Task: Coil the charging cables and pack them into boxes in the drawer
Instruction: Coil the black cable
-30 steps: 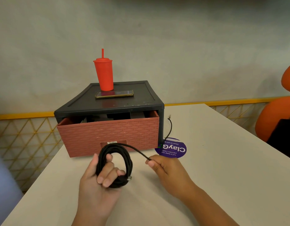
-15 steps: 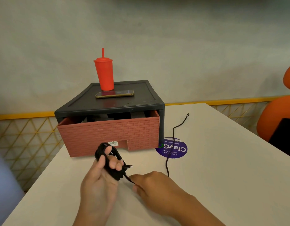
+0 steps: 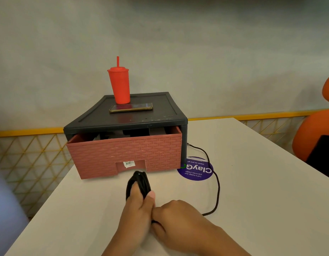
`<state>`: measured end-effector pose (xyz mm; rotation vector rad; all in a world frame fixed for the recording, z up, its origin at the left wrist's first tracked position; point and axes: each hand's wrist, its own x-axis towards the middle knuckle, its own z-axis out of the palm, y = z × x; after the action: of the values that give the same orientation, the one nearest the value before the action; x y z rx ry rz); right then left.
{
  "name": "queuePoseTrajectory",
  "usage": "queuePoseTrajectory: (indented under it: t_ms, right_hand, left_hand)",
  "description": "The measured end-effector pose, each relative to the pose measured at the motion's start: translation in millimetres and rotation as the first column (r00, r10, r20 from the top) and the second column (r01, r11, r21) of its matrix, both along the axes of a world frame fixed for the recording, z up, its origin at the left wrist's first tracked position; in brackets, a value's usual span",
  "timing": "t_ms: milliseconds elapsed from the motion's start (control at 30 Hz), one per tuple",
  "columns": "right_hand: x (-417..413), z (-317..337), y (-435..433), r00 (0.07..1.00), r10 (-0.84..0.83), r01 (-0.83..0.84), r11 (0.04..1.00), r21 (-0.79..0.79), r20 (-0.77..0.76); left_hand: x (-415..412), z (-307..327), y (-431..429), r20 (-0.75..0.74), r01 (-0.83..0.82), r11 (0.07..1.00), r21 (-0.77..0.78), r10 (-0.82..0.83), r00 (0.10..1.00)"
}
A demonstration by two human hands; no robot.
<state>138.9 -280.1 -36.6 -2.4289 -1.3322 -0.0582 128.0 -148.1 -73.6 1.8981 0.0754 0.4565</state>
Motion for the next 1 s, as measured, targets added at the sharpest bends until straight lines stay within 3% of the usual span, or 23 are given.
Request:
queuePoseTrajectory:
  t_ms: [67, 133, 200, 300, 333, 400, 533, 667, 767, 933, 1000]
  right_hand:
    - [5, -1, -4, 0.998, 0.006, -0.011, 0.997, 0.080, 0.063]
    - [8, -2, -8, 0.994, -0.004, -0.014, 0.988, 0.157, 0.114]
    - [8, 0, -8, 0.992, -0.023, -0.003, 0.978, 0.208, 0.121]
    - [9, 2, -11, 0.984, -0.071, 0.020, 0.954, 0.300, 0.161]
    - [10, 3, -12, 0.984, -0.102, 0.049, 0.942, 0.332, 0.143]
    - [12, 5, -15, 0.990, -0.132, 0.102, 0.917, 0.386, 0.052]
    - [11, 10, -17, 0.984, -0.118, 0.171, 0.850, 0.499, -0.135]
    - [12, 16, -20, 0.973, -0.056, 0.182, 0.783, 0.595, -0.223]
    - [17, 20, -27, 0.949, 0.017, 0.215, 0.700, 0.681, -0.316]
    - [29, 17, -35, 0.951, -0.075, 0.278, 0.629, 0.726, -0.299]
    - [34, 11, -36, 0.951, -0.119, 0.293, 0.641, 0.709, -0.285]
  left_hand:
    - [-2, 3, -2, -0.022, 0.078, 0.995, -0.066, -0.080, 0.997]
    - [-10, 12, -3, -0.049, 0.169, 0.959, -0.229, -0.185, 0.982]
    - [-19, 6, 4, -0.136, 0.268, 0.928, -0.259, -0.310, 0.941]
    - [-21, -11, 21, -0.133, 0.321, 0.837, -0.442, -0.415, 0.900]
    - [-22, -11, 23, -0.114, 0.452, 0.804, -0.386, -0.528, 0.842]
    - [-22, 7, 24, -0.153, 0.506, 0.854, -0.119, -0.520, 0.841]
    - [-25, 35, -3, -0.060, 0.618, 0.777, -0.114, -0.627, 0.777]
    - [-26, 38, -3, -0.131, 0.516, 0.841, -0.159, -0.536, 0.834]
    - [-30, 41, -5, -0.104, 0.463, 0.819, -0.338, -0.522, 0.847]
    - [-37, 51, -10, -0.008, 0.302, 0.676, -0.672, -0.415, 0.910]
    - [-36, 52, -9, 0.035, 0.256, 0.588, -0.767, -0.361, 0.932]
